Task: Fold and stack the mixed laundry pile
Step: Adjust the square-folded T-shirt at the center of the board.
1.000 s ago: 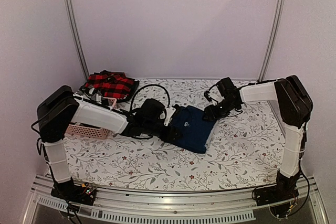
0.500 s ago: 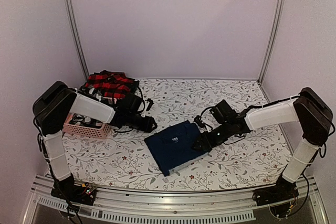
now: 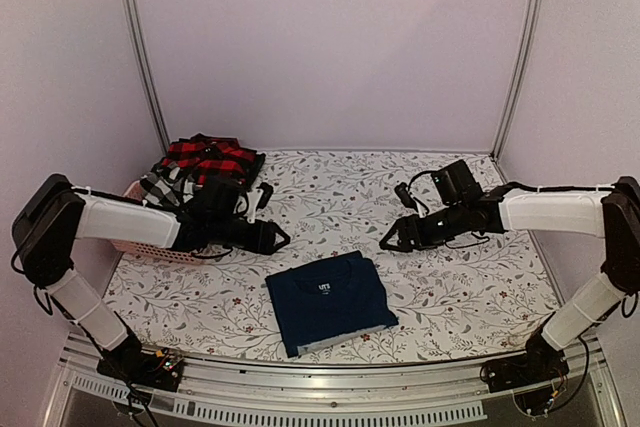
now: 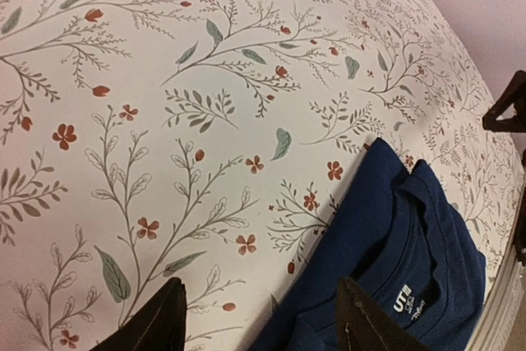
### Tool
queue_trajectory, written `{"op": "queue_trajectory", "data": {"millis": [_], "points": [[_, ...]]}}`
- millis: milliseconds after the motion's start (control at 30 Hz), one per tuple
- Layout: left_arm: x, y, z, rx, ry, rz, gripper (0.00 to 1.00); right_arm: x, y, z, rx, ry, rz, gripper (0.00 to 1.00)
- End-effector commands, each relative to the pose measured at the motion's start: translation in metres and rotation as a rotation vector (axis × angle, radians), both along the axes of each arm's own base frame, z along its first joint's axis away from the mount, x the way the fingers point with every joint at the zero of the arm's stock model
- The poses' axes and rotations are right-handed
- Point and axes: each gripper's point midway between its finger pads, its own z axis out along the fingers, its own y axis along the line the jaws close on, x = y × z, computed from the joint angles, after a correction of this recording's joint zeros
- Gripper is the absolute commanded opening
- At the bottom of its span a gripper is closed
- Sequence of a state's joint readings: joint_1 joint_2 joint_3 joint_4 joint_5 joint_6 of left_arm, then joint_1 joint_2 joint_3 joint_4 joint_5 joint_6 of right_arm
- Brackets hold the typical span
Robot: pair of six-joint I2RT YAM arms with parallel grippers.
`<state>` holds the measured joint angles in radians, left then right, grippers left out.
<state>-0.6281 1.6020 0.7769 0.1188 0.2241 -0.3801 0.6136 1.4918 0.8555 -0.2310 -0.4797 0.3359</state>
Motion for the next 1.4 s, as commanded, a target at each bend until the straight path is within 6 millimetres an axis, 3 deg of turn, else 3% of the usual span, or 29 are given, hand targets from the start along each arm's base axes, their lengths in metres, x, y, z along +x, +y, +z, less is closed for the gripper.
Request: {"op": "queue_trajectory", "data": {"millis": [0, 167, 333, 500, 633, 767, 867, 967, 1067, 1233, 1367], "points": [[-0.035, -0.003, -0.024, 0.008, 0.120, -0.006, 0.61, 0.026, 0.011, -0.027, -0.077, -0.041, 0.084, 0.66], [-0.061, 0.003, -0.055, 0.047, 0.249, 0.076, 0.61, 0.037, 0.030, -0.053, -0.063, 0.011, 0.137, 0.60], [-0.068, 0.006, -0.073, 0.071, 0.295, 0.107, 0.51, 0.034, 0.040, -0.073, -0.060, 0.061, 0.175, 0.44], [-0.037, -0.009, -0.073, 0.100, 0.222, 0.070, 0.26, 0.018, 0.031, -0.084, -0.063, 0.104, 0.157, 0.33], [0.002, -0.020, -0.074, 0.114, 0.170, 0.039, 0.16, -0.001, 0.021, -0.086, -0.031, 0.154, 0.119, 0.30], [0.033, -0.017, -0.065, 0.124, 0.110, 0.038, 0.19, -0.005, 0.007, -0.083, -0.047, 0.145, 0.055, 0.33], [0.044, -0.004, -0.049, 0.112, 0.079, 0.068, 0.39, 0.006, 0.001, -0.068, -0.028, 0.115, 0.017, 0.52], [0.032, 0.003, -0.027, 0.039, 0.075, 0.073, 0.43, 0.020, -0.003, -0.056, -0.017, 0.079, 0.001, 0.55], [0.002, 0.004, -0.019, -0.036, 0.112, 0.066, 0.42, 0.034, -0.003, -0.050, 0.007, 0.066, 0.023, 0.51], [-0.037, 0.003, -0.025, -0.044, 0.158, 0.068, 0.41, 0.035, 0.011, -0.057, 0.043, 0.106, 0.109, 0.47], [-0.048, 0.002, -0.036, -0.028, 0.185, 0.069, 0.39, 0.034, 0.018, -0.063, 0.060, 0.135, 0.141, 0.45]]}}
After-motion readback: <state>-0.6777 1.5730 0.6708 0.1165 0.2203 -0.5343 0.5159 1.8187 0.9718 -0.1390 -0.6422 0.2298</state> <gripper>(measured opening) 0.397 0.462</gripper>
